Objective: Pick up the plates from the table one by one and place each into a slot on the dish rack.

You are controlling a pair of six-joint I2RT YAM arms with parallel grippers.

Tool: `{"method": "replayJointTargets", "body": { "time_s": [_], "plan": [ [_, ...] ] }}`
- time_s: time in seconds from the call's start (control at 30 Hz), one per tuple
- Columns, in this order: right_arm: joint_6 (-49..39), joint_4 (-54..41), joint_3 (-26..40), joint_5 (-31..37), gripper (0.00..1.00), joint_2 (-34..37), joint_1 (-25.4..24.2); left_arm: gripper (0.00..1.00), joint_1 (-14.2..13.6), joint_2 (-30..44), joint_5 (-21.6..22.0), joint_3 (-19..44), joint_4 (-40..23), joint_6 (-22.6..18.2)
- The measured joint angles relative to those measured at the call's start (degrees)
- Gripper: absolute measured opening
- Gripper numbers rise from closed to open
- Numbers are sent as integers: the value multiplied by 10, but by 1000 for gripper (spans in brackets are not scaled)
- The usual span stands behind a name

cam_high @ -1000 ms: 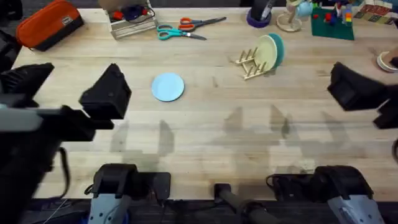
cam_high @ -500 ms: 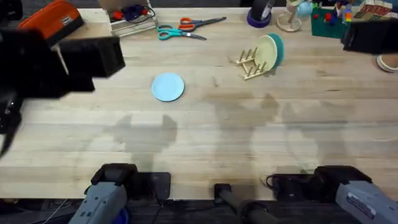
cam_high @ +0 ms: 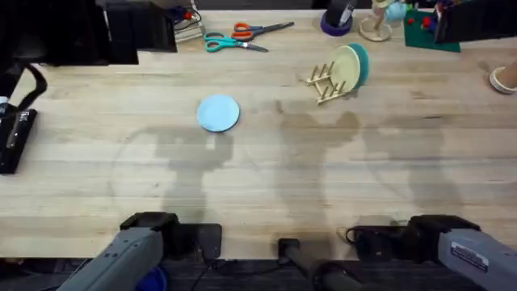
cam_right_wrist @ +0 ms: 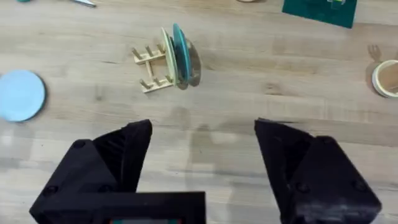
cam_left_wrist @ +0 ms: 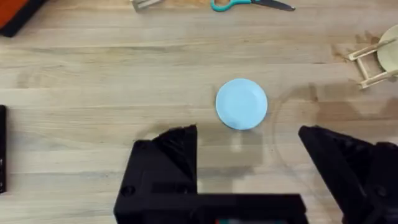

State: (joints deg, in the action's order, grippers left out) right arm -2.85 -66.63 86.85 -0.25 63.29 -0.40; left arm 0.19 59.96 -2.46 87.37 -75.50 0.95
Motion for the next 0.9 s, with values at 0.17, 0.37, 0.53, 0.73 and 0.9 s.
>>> {"method": "replayJointTargets", "body": {
  "time_s": [0.17, 0.37, 0.53, 0.73, 0.9],
  "plan": [
    [0, 0, 0, 0, 993, 2, 0, 565, 0, 8, -15, 0, -4, 4],
    [0, 2, 0, 0, 994, 2, 0, 45, 0, 16, -36, 0, -9, 6],
    [0, 2, 0, 0, 994, 2, 0, 42, 0, 16, -81, 0, -20, 11],
    [0, 2, 0, 0, 994, 2, 0, 42, 5, 42, -111, 0, -58, 25],
    [0, 2, 0, 0, 995, 2, 0, 42, 43, 81, -167, -2, -75, 1]
  ]
}}
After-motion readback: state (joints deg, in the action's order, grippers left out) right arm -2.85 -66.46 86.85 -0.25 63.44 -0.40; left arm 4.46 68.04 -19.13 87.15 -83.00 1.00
